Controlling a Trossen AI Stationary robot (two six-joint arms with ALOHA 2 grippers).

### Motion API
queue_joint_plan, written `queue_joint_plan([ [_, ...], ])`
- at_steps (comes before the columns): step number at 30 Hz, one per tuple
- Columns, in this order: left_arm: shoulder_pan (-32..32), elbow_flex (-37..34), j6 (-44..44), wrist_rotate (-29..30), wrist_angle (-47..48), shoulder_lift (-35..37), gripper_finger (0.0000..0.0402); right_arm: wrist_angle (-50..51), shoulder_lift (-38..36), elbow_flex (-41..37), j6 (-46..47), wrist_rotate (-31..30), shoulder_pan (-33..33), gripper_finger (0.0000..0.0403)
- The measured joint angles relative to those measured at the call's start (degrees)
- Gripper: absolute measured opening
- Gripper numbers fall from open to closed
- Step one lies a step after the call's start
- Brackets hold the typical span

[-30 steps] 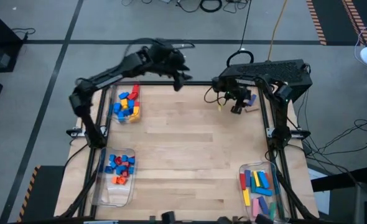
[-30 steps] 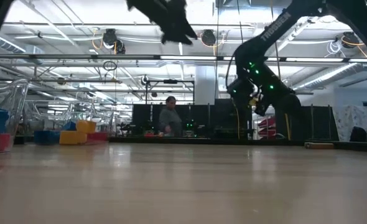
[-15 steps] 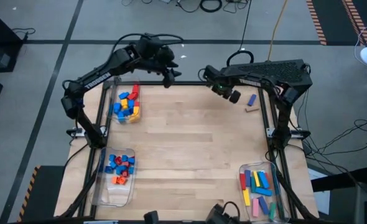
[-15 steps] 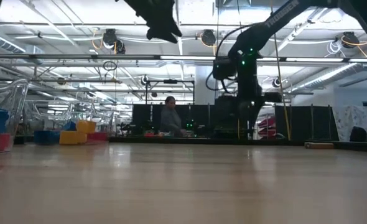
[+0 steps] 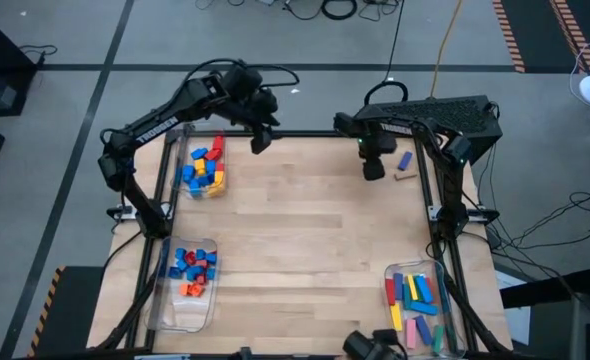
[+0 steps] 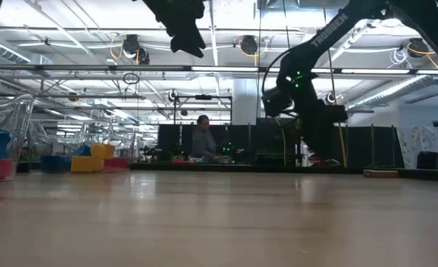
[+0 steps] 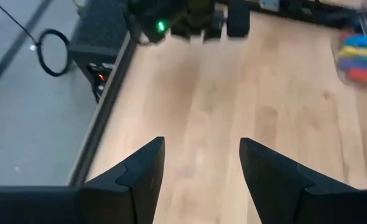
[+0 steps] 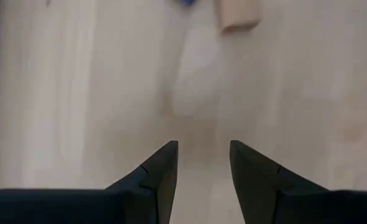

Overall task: Sort blocks by size
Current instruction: Put the brown rectangular block into the bottom right transparent bin

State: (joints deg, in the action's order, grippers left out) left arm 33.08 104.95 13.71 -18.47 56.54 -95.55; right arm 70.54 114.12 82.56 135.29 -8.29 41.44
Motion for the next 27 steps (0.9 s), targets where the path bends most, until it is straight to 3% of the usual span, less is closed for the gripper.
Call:
queue_joint_plan([
  [12, 0.2, 0.0, 3.4, -0.6, 4.5, 0.0, 0.0208, 9.3, -0.6, -4.1, 0.4, 0.1, 0.0, 0.013],
  [21, 0.3, 0.0, 3.3, -1.0, 4.5, 0.0, 0.0208, 0.1, -4.4, -8.7, -2.5, -4.4, 1.4, 0.0124],
  [27, 0.3, 0.0, 3.3, -1.0, 3.7, 0.0, 0.0208, -18.2, -6.5, -8.7, -24.8, -6.8, 5.6, 0.0105],
])
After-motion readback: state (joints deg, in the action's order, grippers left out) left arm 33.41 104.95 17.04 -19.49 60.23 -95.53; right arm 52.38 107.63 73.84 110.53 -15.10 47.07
